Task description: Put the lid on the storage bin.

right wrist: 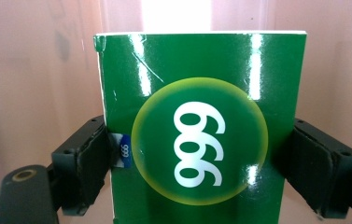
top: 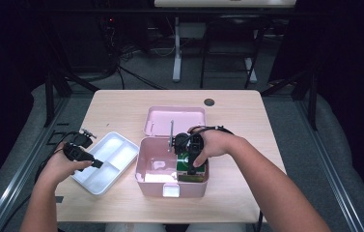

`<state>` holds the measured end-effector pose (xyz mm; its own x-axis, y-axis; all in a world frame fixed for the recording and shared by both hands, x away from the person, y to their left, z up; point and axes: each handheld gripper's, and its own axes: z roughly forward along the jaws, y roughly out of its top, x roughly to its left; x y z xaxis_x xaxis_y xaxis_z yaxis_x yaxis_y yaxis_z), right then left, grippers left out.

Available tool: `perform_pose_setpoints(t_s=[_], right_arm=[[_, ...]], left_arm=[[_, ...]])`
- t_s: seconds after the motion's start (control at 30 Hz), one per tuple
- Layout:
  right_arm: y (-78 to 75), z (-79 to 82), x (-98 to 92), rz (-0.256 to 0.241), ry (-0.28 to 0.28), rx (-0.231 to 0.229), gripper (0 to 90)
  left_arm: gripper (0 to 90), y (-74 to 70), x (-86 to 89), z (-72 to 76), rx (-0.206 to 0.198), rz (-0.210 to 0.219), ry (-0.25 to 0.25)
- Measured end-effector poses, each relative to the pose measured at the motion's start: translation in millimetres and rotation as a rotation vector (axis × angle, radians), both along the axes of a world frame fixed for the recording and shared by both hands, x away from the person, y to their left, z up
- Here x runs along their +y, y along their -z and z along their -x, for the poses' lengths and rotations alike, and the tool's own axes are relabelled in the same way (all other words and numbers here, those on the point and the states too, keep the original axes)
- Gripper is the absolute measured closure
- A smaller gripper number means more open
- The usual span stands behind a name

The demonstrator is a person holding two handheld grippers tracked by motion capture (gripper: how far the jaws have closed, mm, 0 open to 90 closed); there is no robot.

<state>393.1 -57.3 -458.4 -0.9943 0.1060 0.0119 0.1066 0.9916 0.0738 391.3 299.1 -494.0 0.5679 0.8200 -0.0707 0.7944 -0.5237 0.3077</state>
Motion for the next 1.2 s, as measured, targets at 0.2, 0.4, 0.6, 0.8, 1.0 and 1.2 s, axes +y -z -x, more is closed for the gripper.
perform_pose_setpoints(t_s=[0.2,0.4,0.6,0.8,1.0,1.2], right_arm=[[4.7,-1.9,0.1,0.019,0.009,-0.001,14.8],[6.3,-3.9,-0.5,0.044,0.034,-0.011,10.1],[-5.8,-3.9,-1.5,-0.005,0.053,-0.015,12.0],[-17.9,1.4,-3.9,-0.017,0.044,-0.019,14.6],[-29.1,9.4,-11.0,-0.029,0.041,-0.033,14.8],[-44.8,15.2,-30.8,-0.055,0.07,-0.05,15.1]], left_arm=[[42.0,0.3,-0.3,0.0,-0.001,0.0,0.003],[42.0,0.9,-0.8,-0.1,0.002,-0.005,0.004],[41.9,0.9,-1.2,0.1,0.002,-0.001,0.0],[41.9,1.0,-1.6,0.6,0.001,0.003,0.001],[41.8,3.0,-2.1,0.9,0.006,-0.003,0.005],[41.9,4.2,-4.0,0.4,0.016,-0.003,0.009]])
